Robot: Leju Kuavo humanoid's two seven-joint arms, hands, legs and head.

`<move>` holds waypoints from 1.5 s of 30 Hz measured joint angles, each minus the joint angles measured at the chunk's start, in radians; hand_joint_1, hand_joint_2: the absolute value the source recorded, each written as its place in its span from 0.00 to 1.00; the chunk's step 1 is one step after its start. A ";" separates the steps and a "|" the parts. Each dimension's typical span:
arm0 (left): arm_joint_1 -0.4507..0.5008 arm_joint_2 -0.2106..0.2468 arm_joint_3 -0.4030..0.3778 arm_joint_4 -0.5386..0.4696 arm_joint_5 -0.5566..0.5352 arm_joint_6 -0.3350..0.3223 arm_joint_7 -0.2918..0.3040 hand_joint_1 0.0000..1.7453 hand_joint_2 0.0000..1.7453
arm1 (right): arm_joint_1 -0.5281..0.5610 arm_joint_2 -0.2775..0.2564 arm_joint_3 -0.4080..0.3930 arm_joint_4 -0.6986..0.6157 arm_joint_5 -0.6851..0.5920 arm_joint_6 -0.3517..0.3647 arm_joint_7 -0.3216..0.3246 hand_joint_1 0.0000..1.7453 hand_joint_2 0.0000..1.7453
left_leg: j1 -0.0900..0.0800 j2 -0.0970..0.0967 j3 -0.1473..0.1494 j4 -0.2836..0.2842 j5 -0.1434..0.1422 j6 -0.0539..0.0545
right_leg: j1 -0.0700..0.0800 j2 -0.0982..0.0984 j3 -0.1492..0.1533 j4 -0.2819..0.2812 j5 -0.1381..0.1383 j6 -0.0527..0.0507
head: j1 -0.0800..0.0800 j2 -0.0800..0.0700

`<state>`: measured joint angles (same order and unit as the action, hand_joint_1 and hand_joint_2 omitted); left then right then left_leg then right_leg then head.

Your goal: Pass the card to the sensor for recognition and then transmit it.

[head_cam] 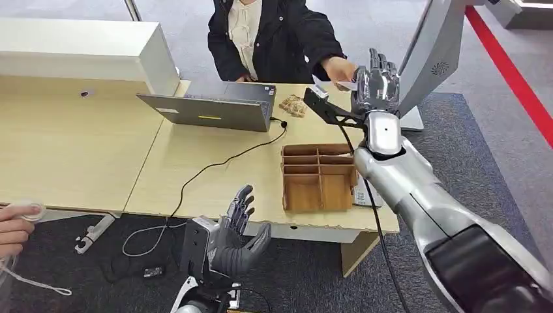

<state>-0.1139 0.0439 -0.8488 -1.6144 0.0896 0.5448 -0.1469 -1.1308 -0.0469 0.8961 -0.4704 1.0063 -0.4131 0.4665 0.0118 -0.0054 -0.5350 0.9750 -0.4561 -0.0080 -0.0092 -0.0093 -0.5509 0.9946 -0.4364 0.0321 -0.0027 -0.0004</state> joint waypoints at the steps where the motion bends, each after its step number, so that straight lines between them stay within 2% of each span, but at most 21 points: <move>1: 0.000 0.000 0.000 0.000 0.000 0.000 0.000 0.00 1.00 | 0.000 0.000 0.000 0.000 0.000 0.000 0.000 1.00 1.00 | 0.000 0.000 0.000 0.000 0.000 0.000 | 0.000 0.000 0.000 0.000 0.000 0.000 | 0.000 0.000; 7: 0.000 0.000 0.000 0.000 0.000 0.001 0.000 0.00 1.00 | -0.002 0.000 0.000 0.003 0.000 -0.004 -0.001 1.00 1.00 | 0.000 0.000 0.000 0.000 0.000 0.000 | 0.000 0.000 0.000 0.000 0.000 0.000 | 0.000 0.000; 14: -0.001 0.000 -0.005 0.000 0.003 0.008 -0.006 0.00 1.00 | -0.004 0.011 0.007 0.025 -0.010 -0.025 -0.030 1.00 1.00 | 0.000 0.000 0.000 0.000 0.000 0.000 | 0.000 0.000 0.000 0.000 0.000 0.000 | 0.000 0.000; 22: -0.002 0.000 -0.006 0.000 0.003 0.017 -0.014 0.00 1.00 | 0.006 0.026 -0.005 0.022 -0.133 -0.146 -0.137 1.00 1.00 | 0.000 0.000 0.000 0.000 0.000 0.000 | 0.000 0.000 0.000 0.000 0.000 0.000 | 0.000 0.000; 26: -0.001 0.000 -0.006 0.000 0.002 0.028 -0.014 0.00 1.00 | 0.024 0.021 -0.022 -0.004 -0.205 -0.181 -0.171 1.00 1.00 | 0.000 0.000 0.001 0.000 0.000 0.000 | 0.000 0.000 0.000 0.000 0.000 0.000 | 0.000 0.000; 31: 0.007 0.002 -0.001 -0.005 -0.012 0.054 -0.012 0.00 1.00 | 0.082 -0.017 -0.046 -0.059 -0.272 -0.213 -0.171 1.00 1.00 | 0.000 0.000 0.001 0.000 0.000 0.000 | 0.000 0.000 0.000 0.000 0.000 0.000 | 0.000 0.000; 37: 0.025 0.011 0.006 -0.026 -0.027 0.097 -0.001 0.00 1.00 | 0.159 -0.075 -0.075 -0.132 -0.296 -0.237 -0.125 1.00 1.00 | 0.000 0.000 0.001 0.000 0.000 0.000 | 0.000 0.000 0.000 0.000 0.000 0.000 | 0.000 0.000; 42: 0.036 0.018 0.010 -0.042 -0.034 0.123 0.004 0.00 1.00 | 0.199 -0.115 -0.103 -0.176 -0.310 -0.258 -0.111 1.00 1.00 | 0.000 0.000 0.001 0.000 0.000 0.000 | 0.000 0.000 0.000 0.000 0.000 0.000 | 0.000 0.000; 45: 0.040 0.026 0.011 -0.053 -0.053 0.133 0.028 0.00 1.00 | 0.226 -0.138 -0.124 -0.199 -0.326 -0.263 -0.106 1.00 1.00 | 0.000 0.000 0.001 0.000 0.000 0.000 | 0.000 0.000 0.000 0.000 0.000 0.000 | 0.000 0.000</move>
<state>-0.0738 0.0701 -0.8377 -1.6674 0.0370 0.6779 -0.1190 -0.9045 -0.1847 0.7721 -0.6695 0.6802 -0.6760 0.3601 0.0116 -0.0053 -0.5343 0.9751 -0.4562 -0.0079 -0.0093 -0.0091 -0.5507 0.9944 -0.4364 0.0322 -0.0023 -0.0004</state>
